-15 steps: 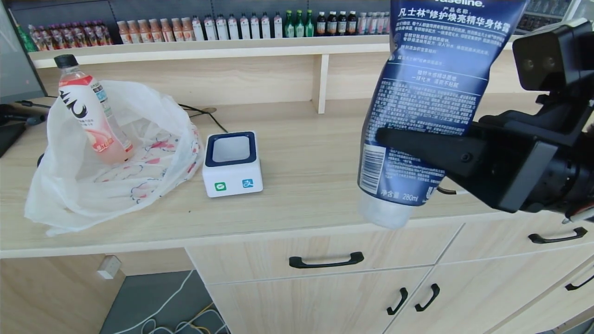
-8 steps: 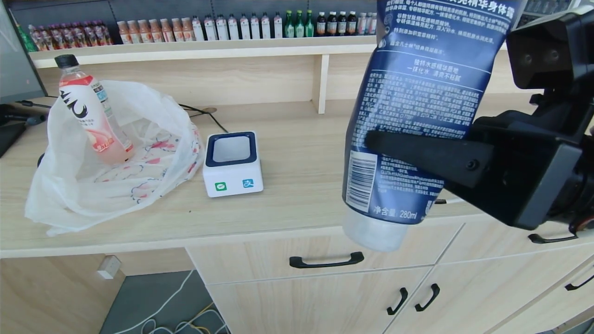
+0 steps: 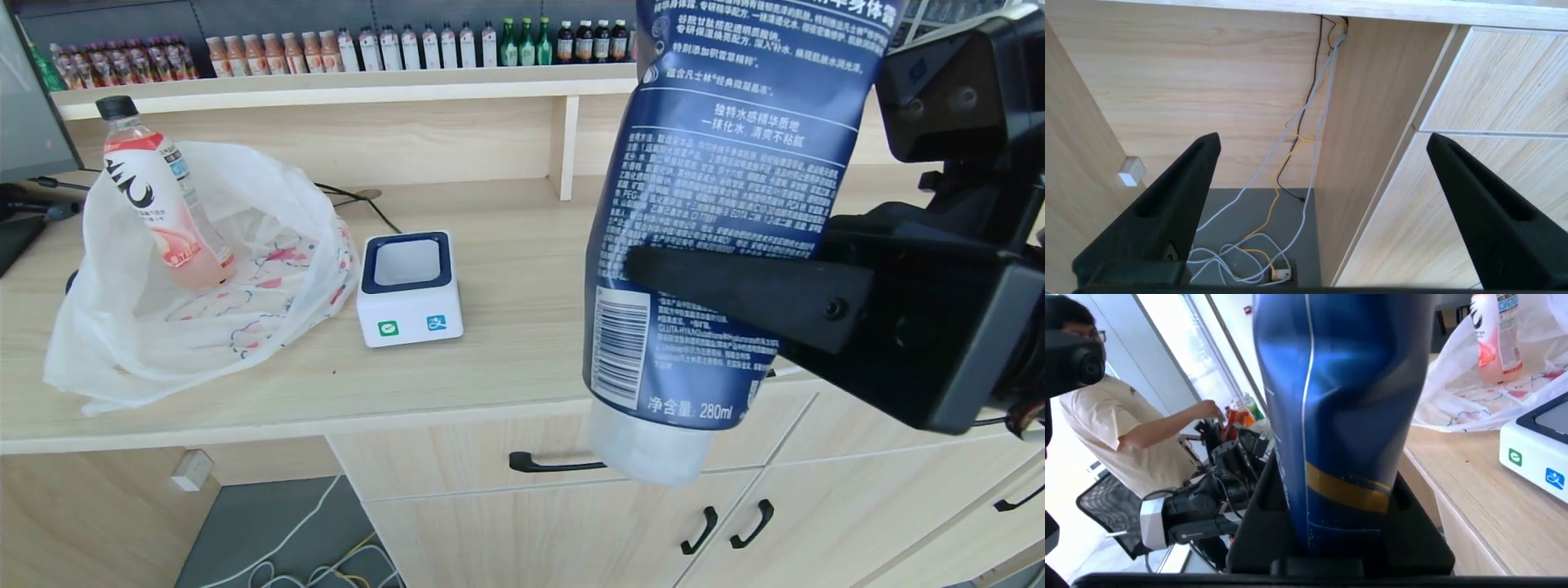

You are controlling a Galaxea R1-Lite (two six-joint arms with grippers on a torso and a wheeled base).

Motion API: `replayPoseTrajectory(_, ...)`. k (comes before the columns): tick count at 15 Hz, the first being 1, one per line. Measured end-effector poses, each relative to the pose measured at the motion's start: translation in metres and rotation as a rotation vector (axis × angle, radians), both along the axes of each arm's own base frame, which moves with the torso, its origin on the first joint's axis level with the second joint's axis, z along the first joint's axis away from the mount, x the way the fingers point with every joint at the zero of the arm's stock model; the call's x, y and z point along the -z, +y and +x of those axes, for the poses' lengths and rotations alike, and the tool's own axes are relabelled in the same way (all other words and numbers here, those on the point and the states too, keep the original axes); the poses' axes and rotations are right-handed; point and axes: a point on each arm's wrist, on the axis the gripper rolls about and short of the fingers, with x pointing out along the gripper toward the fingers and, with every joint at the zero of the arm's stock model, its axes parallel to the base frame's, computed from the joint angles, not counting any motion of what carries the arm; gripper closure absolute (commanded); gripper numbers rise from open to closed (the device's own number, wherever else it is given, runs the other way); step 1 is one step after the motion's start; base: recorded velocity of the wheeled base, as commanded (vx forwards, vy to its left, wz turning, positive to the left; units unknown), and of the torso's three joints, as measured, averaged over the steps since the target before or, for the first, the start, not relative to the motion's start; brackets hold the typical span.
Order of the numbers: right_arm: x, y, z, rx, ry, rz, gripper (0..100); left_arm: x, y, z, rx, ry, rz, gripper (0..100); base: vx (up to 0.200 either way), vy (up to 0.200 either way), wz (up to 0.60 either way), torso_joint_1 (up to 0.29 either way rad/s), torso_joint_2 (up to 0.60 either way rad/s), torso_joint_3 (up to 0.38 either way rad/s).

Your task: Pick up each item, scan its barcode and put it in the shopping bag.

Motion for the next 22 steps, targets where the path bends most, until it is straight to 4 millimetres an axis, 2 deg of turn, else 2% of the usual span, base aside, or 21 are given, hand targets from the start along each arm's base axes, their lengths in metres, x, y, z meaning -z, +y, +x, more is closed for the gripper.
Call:
replayPoseTrajectory(11,-0.0069,-0.0016,-0.0038,-0.014,0.01,0.018,100,0.0,0.0,0.0,0.0,0.0,0.0,0,0.0,0.0,0.0,0.0,0.0,0.0)
replayPoseTrajectory(22,-0.0006,-0.0077,-0.0094,0.001,0.013,0.016,100,0.0,0.0,0.0,0.0,0.0,0.0,0,0.0,0.0,0.0,0.0,0.0,0.0)
